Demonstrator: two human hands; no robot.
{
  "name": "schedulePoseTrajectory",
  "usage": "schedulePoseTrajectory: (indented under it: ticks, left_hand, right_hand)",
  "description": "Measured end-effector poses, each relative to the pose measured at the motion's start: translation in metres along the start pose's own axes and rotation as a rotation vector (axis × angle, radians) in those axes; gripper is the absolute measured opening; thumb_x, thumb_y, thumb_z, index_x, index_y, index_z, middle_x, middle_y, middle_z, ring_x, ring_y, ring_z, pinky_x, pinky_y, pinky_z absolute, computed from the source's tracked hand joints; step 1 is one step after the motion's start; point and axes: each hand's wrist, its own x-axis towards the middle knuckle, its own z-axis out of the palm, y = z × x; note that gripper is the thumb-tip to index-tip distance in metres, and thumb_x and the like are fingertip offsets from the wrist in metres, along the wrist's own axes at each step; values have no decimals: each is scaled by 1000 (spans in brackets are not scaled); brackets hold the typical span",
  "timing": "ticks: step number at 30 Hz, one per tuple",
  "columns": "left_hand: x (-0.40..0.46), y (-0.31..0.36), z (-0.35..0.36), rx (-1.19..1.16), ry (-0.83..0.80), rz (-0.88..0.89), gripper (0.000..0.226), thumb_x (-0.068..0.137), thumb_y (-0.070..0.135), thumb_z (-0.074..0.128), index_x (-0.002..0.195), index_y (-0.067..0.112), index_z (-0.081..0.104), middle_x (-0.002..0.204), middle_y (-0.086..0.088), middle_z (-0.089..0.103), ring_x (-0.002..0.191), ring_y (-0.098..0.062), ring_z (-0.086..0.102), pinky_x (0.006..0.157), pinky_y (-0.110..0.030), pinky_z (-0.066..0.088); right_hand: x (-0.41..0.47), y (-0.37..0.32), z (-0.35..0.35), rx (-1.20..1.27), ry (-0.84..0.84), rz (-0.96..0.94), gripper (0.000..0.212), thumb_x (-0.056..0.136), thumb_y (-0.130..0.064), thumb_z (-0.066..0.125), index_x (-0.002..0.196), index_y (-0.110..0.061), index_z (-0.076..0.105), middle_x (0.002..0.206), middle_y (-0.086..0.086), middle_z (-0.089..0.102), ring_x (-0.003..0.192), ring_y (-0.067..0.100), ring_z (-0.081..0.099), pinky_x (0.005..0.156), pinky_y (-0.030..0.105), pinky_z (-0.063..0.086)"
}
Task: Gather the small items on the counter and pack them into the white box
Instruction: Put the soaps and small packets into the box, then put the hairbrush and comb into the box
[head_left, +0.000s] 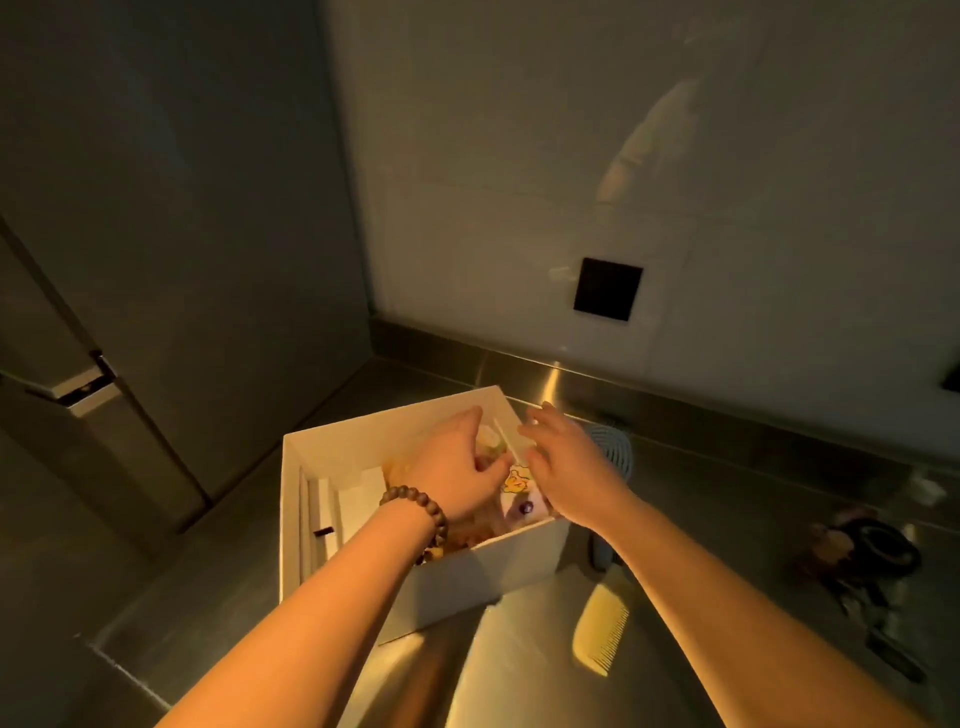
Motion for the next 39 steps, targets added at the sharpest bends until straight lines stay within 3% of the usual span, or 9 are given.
schedulePoseTrajectory:
  ticks: [4, 11, 16, 19, 24, 29, 34, 39]
  left_hand:
    - [2, 53, 16, -26, 31, 135, 65, 83, 45, 57, 137, 14, 39, 137, -8, 48, 122, -23, 46, 98, -30, 35]
    - [3, 123, 77, -115, -132, 248, 63, 82, 40, 59, 136, 15, 39, 134, -8, 47, 122, -24, 45, 102, -33, 37]
    - [-8, 131, 140, 24, -313, 169, 67, 83, 43, 56, 139, 15, 34, 142, -7, 37, 128, -23, 38, 104, -31, 32]
    - [-13, 120, 170, 122, -432, 57, 73, 80, 41, 59, 142, 19, 28, 150, -11, 19, 135, -28, 24, 109, -34, 26]
    - [-10, 106, 196, 41, -457, -154, 91, 77, 36, 61, 148, 24, 6, 154, -5, 2, 139, -29, 16, 111, -43, 28]
    - [-4, 97, 205, -15, -359, -169, 73, 87, 31, 53, 147, 18, 13, 155, -8, 9, 139, -26, 21, 111, -38, 27]
    - [-1, 88, 206, -59, -300, -165, 63, 90, 33, 54, 143, 16, 26, 145, -10, 29, 132, -26, 27, 108, -32, 27]
    - [8, 90, 203, -87, -294, -224, 49, 90, 23, 53, 135, 15, 35, 126, -13, 43, 112, -28, 46, 94, -33, 39]
  right_hand:
    - [-34, 44, -32, -14, 77, 113, 36, 99, -16, 43, 133, -18, 52, 146, 2, 40, 137, 17, 31, 108, 26, 25]
    - [-99, 129, -61, -69, 111, 338, 33, 97, -16, 48, 129, -12, 56, 142, 8, 45, 135, 22, 36, 108, 26, 24]
    - [-135, 176, -52, -42, 46, 436, 30, 94, -11, 50, 121, -2, 59, 130, 16, 53, 122, 28, 47, 105, 29, 30]
    - [-145, 189, -36, -10, -18, 456, 33, 95, -11, 45, 126, -7, 57, 130, 11, 51, 123, 26, 47, 105, 31, 34]
    - [-126, 188, 0, 1, -94, 362, 46, 96, -13, 45, 142, -18, 41, 147, 7, 37, 136, 23, 32, 113, 34, 28]
    - [-91, 188, 27, 1, -141, 215, 50, 98, -13, 41, 146, -23, 33, 157, 0, 24, 146, 21, 12, 119, 39, 15]
    - [-71, 201, 46, -92, -241, 74, 57, 94, -16, 52, 146, -25, 32, 154, 0, 30, 144, 21, 17, 119, 38, 14]
    - [-75, 213, 40, -175, -211, 34, 41, 86, -30, 63, 126, -30, 56, 136, -1, 45, 128, 22, 33, 106, 38, 31]
